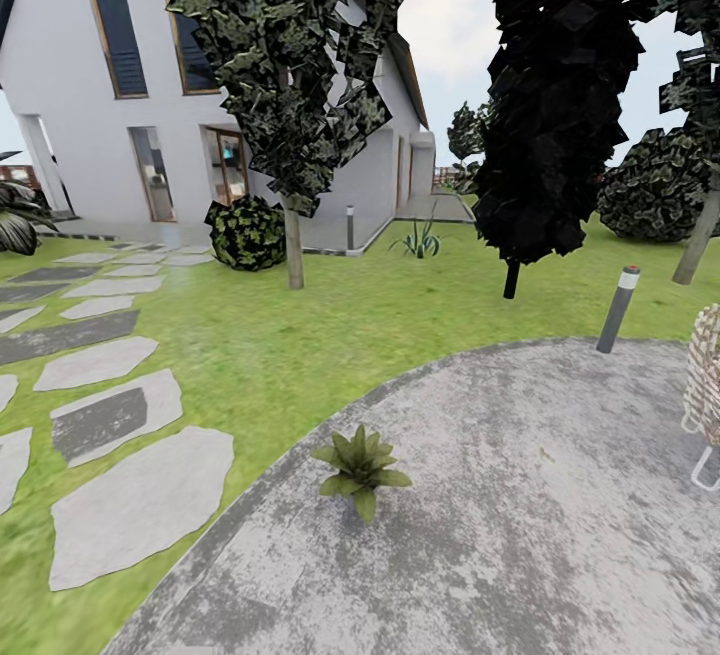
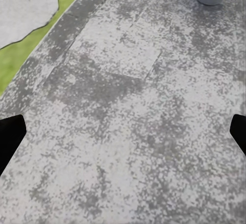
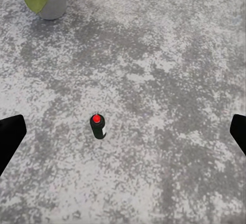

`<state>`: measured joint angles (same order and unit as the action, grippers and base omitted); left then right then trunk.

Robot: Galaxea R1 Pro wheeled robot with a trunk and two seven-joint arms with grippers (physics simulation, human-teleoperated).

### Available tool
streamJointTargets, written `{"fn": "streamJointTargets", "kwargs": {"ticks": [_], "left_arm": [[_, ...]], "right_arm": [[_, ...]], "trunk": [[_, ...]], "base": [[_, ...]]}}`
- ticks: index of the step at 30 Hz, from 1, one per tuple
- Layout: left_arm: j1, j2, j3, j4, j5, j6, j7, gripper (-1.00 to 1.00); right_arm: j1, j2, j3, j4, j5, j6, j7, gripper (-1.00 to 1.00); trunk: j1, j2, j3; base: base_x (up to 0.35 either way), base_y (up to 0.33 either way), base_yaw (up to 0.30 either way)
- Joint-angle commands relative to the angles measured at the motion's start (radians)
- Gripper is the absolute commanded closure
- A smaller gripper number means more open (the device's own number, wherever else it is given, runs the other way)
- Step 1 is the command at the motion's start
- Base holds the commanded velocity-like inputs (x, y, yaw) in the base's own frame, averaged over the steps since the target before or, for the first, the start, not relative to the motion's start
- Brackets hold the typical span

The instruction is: Pick up the pesticide atomizer in the garden and spray insectifuge to fully cover both potted plants in the garden.

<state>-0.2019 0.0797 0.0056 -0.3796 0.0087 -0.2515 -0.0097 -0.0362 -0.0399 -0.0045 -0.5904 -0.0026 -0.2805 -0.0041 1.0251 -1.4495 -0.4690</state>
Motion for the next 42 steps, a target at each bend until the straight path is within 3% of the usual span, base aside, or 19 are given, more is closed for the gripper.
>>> {"fn": "streamJointTargets", "kwargs": {"ticks": [1, 18, 42], "left_arm": [[-0.001, 0.0, 0.001, 0.001, 0.001, -0.003, -0.001, -1.0], [-0.002, 0.0, 0.0, 0.002, 0.001, -0.003, 0.0, -1.0], [-0.002, 0.0, -0.001, 0.001, -0.002, -0.003, -0.001, -1.0]], "right_arm": [[-0.001, 0.0, -0.001, 0.0, 0.0, -0.003, 0.0, -1.0], [-0.001, -0.005, -0.004, -0.005, 0.0, -0.004, -0.002, -1.0], [-0.001, -0.005, -0.005, -0.004, 0.0, -0.003, -0.002, -1.0]], "trunk": [[0.0, -0.001, -0.001], [0.0, -0.001, -0.001], [0.0, -0.001, -0.001]], "base": [[0.0, 0.0, -0.018], [0.0, 0.0, -0.014], [0.0, 0.0, -0.284]]}}
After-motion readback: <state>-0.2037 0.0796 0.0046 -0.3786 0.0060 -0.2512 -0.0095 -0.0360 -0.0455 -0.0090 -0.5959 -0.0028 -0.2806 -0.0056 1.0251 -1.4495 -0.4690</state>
